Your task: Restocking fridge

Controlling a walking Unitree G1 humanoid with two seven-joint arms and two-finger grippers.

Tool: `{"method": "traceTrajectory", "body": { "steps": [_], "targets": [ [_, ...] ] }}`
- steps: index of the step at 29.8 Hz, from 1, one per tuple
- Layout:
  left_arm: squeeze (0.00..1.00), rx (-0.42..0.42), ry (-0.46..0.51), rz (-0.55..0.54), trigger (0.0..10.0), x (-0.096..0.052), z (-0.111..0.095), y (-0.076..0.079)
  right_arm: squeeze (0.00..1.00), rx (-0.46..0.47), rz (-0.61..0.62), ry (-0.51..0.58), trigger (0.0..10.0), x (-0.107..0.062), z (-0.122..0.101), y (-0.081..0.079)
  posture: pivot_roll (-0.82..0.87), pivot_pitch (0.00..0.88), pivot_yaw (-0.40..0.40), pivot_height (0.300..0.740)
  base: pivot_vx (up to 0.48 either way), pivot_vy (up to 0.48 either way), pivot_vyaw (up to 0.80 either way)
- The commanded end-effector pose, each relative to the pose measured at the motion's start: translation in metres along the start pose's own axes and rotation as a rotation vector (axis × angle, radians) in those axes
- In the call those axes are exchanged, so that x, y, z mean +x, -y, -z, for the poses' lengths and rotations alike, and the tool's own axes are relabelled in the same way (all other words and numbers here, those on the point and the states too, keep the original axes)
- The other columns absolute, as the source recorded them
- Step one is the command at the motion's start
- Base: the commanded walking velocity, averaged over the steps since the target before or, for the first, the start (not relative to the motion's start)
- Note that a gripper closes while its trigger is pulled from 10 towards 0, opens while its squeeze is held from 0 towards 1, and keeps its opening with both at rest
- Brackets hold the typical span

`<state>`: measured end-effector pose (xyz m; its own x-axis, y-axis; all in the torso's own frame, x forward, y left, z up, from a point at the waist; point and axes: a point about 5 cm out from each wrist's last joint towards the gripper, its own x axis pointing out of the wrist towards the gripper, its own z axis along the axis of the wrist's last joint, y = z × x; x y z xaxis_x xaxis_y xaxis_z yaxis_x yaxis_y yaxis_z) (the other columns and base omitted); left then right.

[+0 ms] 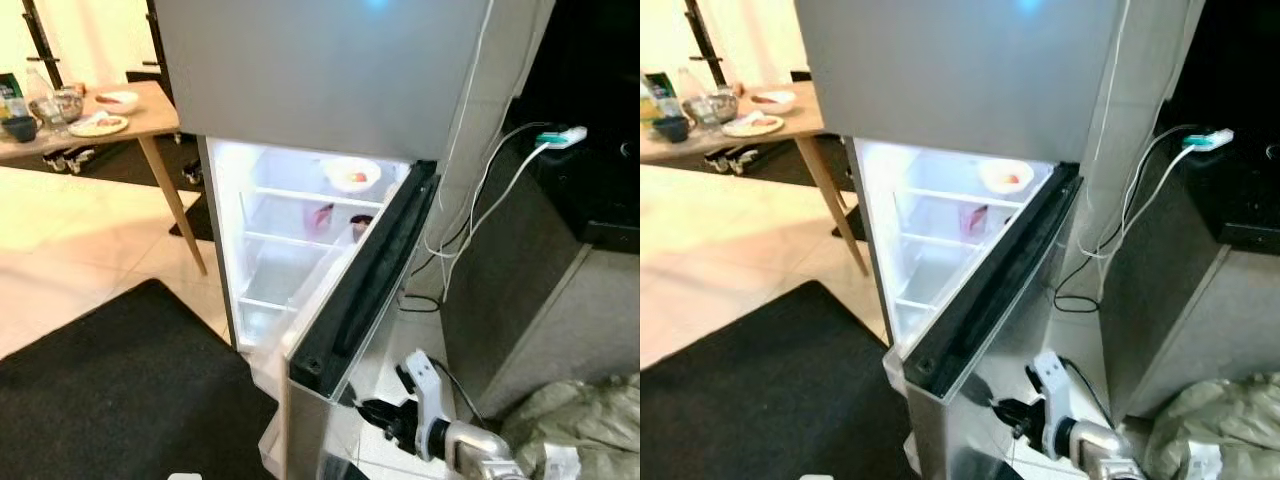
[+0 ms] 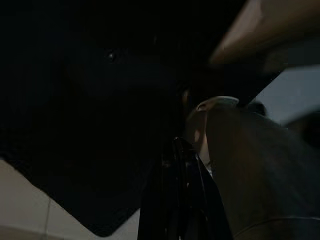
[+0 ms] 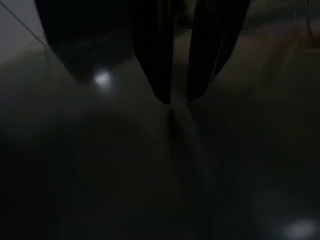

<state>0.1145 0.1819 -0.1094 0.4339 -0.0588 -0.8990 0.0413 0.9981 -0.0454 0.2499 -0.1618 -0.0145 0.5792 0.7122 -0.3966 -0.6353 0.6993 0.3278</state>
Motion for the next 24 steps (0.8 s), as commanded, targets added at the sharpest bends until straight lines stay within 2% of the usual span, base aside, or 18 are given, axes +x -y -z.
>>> {"method": "traceTrajectory", "body": {
  "steps": [1, 24],
  "targets": [
    [0.0, 0.006, -0.059, -0.002, 10.0, -0.003, 0.016, 0.001, 0.0, -0.036, -0.019, 0.021, 10.0, 0.005, -0.009, -0.001, -0.06, 0.0, -0.023, 0.74, 0.0, 0.0, 0.8],
    [0.0, -0.007, -0.066, -0.007, 10.0, -0.003, 0.019, 0.002, 0.0, -0.108, -0.056, 0.052, 10.0, 0.016, -0.024, -0.007, -0.06, 0.0, -0.026, 0.74, 0.0, 0.0, 0.8]
  ]
}}
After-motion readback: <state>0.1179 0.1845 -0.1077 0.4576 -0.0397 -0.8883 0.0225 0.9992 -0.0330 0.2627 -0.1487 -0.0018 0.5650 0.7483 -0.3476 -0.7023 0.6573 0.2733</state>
